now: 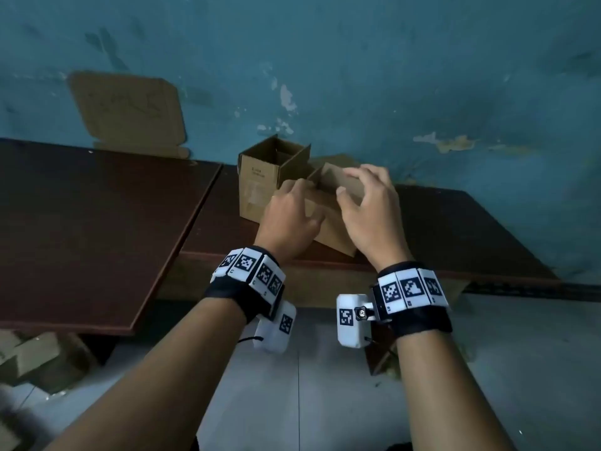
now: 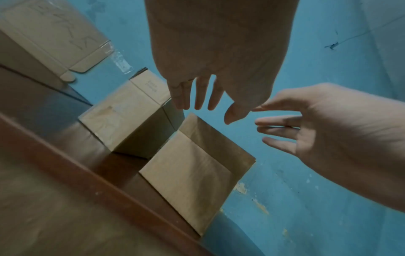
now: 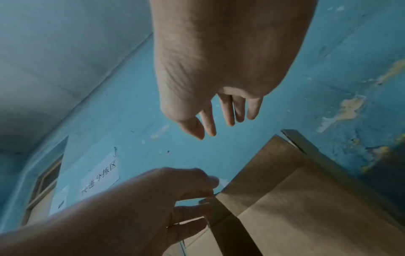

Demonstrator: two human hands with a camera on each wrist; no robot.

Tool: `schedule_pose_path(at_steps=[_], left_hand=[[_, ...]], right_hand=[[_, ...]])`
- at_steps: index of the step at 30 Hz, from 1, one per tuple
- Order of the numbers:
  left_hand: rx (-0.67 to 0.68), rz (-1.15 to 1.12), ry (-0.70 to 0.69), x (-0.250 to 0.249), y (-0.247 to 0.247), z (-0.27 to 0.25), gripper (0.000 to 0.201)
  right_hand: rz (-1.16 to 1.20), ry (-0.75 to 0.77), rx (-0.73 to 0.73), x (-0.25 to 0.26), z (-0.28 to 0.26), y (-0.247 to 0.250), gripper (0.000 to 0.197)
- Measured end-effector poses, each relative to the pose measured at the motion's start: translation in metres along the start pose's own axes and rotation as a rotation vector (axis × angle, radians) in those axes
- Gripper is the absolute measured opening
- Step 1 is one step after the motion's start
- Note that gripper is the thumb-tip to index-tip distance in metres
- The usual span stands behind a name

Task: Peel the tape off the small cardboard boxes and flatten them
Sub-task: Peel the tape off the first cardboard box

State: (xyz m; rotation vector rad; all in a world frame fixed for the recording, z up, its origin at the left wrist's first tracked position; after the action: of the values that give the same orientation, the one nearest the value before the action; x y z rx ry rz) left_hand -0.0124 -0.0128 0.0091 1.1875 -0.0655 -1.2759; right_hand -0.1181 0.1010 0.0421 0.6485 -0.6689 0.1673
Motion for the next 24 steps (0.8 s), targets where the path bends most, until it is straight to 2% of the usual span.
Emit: schedule_pose_path(at_steps=[5,8,11,14,18,21,24], left_hand=[[-0.016,-0.094,0.096,0.002,-0.02,-0.003,0.055],[-0.062,-0.149,0.203,0.011,-0.039,-0.006,0.062],[-0.051,-0.185,0.29,0.021,-0.054,-0.005,0.071],[0.018,-0.208,0.309,0.029,-0.06,0.002,0.076],[0.093,-0.286,0.376,0.043,-0.073,0.006,0.075],[0.139,-0.381,0.405,0.044,-0.077,0.002,0.068],[0.1,-0.419,0.39,0.047,-0.078,-0.004,0.068]], right_hand=[[0.017,-0.033,-0.102,-0.024,-0.014,0.01,0.036],[0.039,-0.079,-0.143,-0.05,-0.024,0.007,0.043],[0.104,-0.249,-0.107,-0.076,-0.027,0.001,0.054],[0.179,-0.378,-0.024,-0.088,-0.026,-0.006,0.062],[0.171,-0.468,0.1,-0.096,-0.026,-0.015,0.072],[0.242,-0.525,0.114,-0.092,-0.032,-0.021,0.078],[0.306,-0.544,0.075,-0.084,-0.041,-0.031,0.081]])
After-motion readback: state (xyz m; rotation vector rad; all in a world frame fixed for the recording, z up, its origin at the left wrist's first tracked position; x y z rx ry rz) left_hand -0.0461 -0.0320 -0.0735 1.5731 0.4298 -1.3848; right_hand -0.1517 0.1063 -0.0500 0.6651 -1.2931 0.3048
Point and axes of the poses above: each hand's wrist, its own z-axis towards the middle knuckle, its own y-axis out of the back of the hand, x = y × z, the point moved 2 cm from there along z, towards the middle knuckle, and after that the axes turned 8 degrees about z, right-handed, at the moved point
